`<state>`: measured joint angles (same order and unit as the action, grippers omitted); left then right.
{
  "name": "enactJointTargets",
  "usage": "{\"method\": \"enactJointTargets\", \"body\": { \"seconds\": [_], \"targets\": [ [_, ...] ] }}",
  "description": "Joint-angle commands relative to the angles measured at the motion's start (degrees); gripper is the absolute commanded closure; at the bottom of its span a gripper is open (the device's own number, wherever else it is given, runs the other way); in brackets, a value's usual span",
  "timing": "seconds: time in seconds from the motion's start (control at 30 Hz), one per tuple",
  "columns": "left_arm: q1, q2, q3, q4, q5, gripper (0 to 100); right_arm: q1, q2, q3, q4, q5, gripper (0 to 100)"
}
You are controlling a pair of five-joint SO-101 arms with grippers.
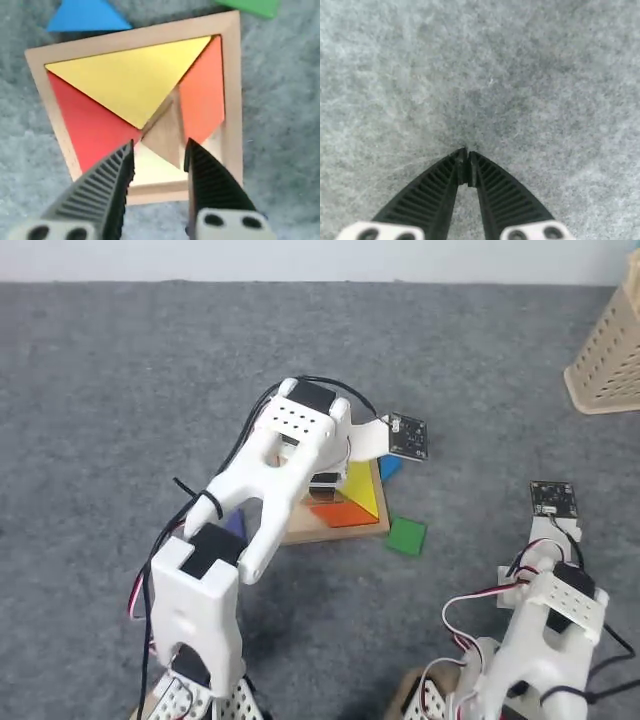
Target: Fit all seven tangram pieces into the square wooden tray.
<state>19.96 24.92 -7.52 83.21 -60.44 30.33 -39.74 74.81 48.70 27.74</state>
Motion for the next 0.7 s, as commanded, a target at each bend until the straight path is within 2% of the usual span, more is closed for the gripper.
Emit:
{"method": "enactJointTargets", "body": {
  "seconds": [0.0,0.1,0.2,0.27,0.33,0.5,0.67],
  "targets": [
    [-0.4,-1.1,-2.8,-0.8,5.2,85,-0.7,-1.8,-0.2,-1.1,0.8,99.2],
    [-0.5,-1.1,-4.1,-0.6,12.8,92,-0.7,-1.8,-0.2,-1.1,0.8,99.2],
    [-2.7,-1.1,-6.3,-0.4,26.5,99,-0.7,-1.8,-0.1,-1.1,0.8,99.2],
    [-5.4,-1.1,-7.1,0.4,34.0,99,-0.7,-1.8,-0.1,-1.1,0.8,99.2],
    [-6.7,-0.6,-6.6,0.1,38.5,99,-0.7,-1.8,-0.1,-1.1,0.8,99.2],
    [-4.5,-0.5,0.8,-7.6,42.9,99,-0.7,-1.8,-0.1,-1.1,0.8,99.2],
    [-1.8,-0.4,5.1,-9.3,45.1,99,-0.7,-1.8,-0.1,-1.1,0.8,99.2]
  ]
}}
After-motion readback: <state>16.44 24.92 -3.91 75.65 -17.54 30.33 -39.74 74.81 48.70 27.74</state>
